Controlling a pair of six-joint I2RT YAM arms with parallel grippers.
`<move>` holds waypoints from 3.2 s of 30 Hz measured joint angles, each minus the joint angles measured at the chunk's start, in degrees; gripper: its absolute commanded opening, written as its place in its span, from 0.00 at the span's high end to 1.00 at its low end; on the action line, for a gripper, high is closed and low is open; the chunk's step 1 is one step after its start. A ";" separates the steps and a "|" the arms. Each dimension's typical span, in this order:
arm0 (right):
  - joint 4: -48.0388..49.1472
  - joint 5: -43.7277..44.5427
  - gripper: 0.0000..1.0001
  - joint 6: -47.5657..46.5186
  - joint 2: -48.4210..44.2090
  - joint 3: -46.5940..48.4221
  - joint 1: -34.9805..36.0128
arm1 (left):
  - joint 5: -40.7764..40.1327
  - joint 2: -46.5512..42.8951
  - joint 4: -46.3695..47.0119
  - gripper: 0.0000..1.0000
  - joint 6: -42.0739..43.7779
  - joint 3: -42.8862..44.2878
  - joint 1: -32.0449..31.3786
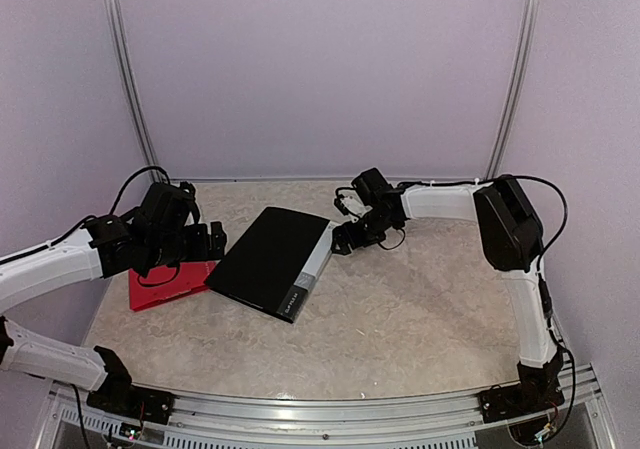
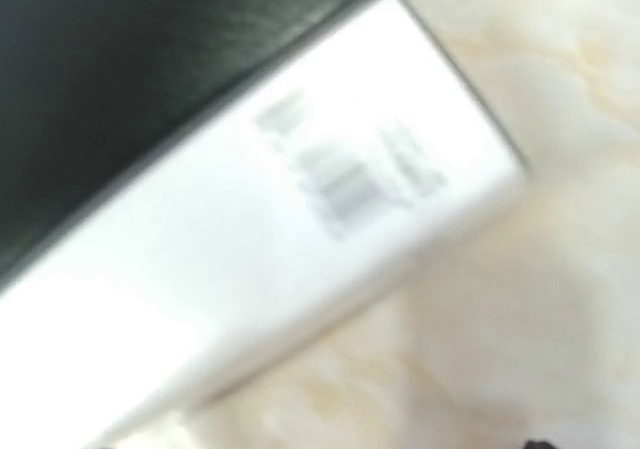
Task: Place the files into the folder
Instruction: Move the folder with files to the center of the board.
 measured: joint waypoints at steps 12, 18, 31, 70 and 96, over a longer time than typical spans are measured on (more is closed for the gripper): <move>5.05 -1.51 0.12 2.08 -1.81 -4.35 -0.22 | 5.49 5.14 1.77 0.01 -0.15 0.00 4.57; 17.05 -4.11 0.13 10.43 -4.66 -12.61 0.94 | 16.70 16.20 6.12 0.01 -0.44 2.12 10.36; 32.79 -5.22 0.10 22.77 -6.05 -20.70 6.97 | 29.27 48.09 12.11 0.01 1.51 24.46 16.63; 25.42 -4.28 0.09 19.45 -8.17 -19.93 -4.22 | 30.45 45.13 15.89 0.01 -4.70 17.73 6.93; 26.38 -1.29 0.08 13.53 -21.73 -27.06 4.28 | 11.15 26.84 5.05 0.01 -5.64 10.64 42.91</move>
